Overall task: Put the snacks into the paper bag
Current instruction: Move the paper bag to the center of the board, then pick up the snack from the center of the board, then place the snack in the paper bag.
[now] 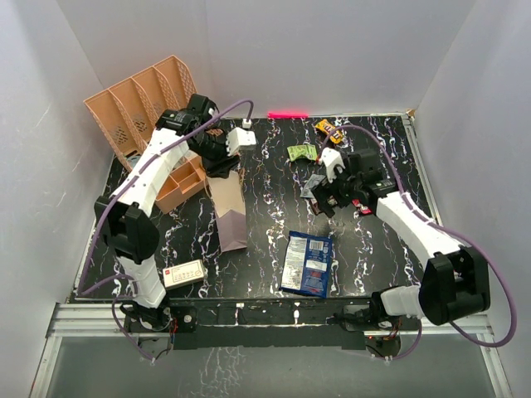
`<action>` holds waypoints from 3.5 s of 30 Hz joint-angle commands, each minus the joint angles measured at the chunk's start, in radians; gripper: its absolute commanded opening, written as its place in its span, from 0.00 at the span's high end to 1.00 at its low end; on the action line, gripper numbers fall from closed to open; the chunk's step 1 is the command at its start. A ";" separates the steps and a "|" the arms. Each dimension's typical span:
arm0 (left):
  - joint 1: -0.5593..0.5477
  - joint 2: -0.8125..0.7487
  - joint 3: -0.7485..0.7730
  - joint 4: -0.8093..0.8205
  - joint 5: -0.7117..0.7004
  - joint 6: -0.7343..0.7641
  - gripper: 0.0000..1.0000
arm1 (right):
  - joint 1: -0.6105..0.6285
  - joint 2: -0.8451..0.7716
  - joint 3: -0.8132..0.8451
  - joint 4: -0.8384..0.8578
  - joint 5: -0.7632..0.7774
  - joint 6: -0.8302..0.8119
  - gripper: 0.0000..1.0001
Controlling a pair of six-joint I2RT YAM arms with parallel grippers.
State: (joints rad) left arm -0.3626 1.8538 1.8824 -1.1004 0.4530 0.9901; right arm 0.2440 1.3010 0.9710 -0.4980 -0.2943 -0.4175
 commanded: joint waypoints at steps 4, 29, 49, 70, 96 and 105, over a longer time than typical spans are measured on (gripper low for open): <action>0.001 -0.167 -0.046 0.138 -0.010 -0.095 0.48 | 0.064 0.047 -0.083 -0.095 -0.078 -0.196 0.03; -0.002 -0.470 -0.251 0.356 -0.150 -0.409 0.05 | 0.156 0.253 -0.148 -0.119 -0.068 -0.261 0.36; 0.034 -0.608 -0.423 0.416 -0.396 -0.559 0.02 | 0.155 0.114 -0.060 -0.157 -0.114 -0.191 0.92; 0.091 -0.590 -0.289 0.541 -0.363 -0.734 0.02 | 0.169 0.076 0.466 -0.321 -0.165 0.048 0.92; 0.385 -0.706 -0.672 0.641 -0.063 -0.916 0.03 | 0.184 0.160 1.040 -0.397 -0.110 0.268 0.92; 0.388 -0.550 -0.678 0.706 0.038 -0.953 0.10 | 0.220 0.159 1.082 -0.325 -0.252 0.298 0.92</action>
State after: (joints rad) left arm 0.0185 1.2427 1.1946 -0.4496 0.4038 0.0612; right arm 0.4431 1.4658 2.0018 -0.9127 -0.4496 -0.1516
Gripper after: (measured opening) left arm 0.916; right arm 0.081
